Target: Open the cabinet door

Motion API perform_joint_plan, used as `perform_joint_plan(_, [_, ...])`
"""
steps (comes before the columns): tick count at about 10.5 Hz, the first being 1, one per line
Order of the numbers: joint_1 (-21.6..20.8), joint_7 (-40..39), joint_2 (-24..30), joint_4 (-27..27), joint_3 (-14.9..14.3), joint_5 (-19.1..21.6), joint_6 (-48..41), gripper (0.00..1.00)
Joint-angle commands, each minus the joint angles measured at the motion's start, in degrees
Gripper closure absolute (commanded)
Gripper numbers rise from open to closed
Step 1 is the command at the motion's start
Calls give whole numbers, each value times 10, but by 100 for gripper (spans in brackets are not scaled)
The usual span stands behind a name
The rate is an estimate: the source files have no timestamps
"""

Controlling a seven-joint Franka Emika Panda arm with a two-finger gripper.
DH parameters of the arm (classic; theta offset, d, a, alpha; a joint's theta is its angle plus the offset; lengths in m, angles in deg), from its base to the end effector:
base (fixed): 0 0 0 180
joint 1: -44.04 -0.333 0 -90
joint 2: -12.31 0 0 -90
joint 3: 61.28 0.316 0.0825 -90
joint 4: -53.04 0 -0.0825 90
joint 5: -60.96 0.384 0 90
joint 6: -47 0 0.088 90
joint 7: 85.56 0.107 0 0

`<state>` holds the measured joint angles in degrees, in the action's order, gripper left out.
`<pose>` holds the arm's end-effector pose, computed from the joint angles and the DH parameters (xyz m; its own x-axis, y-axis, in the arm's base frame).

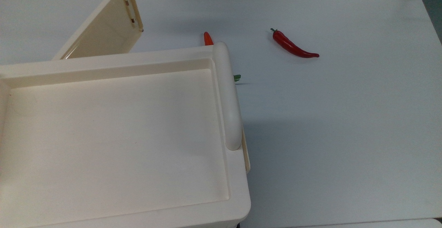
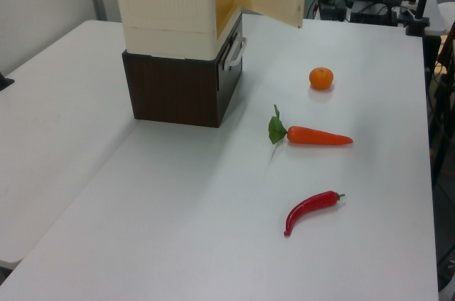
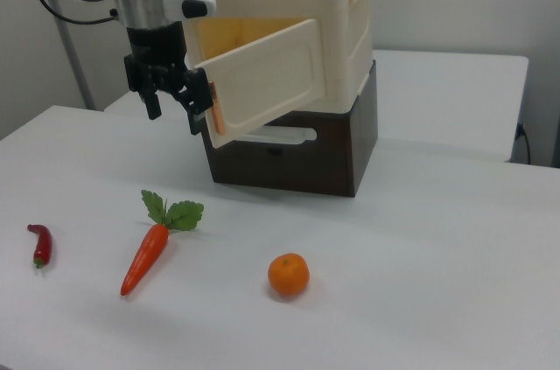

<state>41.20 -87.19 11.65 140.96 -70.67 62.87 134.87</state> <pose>0.5515 -0.0590 0.6321 0.9964 -0.0845 -0.0113 -0.0849 -0.9959 -0.0318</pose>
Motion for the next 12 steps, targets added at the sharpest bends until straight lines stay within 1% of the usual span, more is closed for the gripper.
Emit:
perform_joint_plan(1, [6, 31, 23, 16, 20, -6, -22, 0])
perform_joint_plan(4, [5, 82, 17, 13, 49, -9, -18, 0])
perform_joint_plan(5, [5, 86, 17, 12, 52, -9, -16, 0])
perform_joint_plan(8, [2, 84, 17, 12, 52, -28, -17, 0])
perform_joint_plan(9, [3, 83, 14, 9, 52, -29, -16, 0])
perform_joint_plan(10, [3, 81, 7, -5, 49, -28, -21, 0])
perform_joint_plan(12, [0, 80, 2, -11, 46, -28, -22, 0])
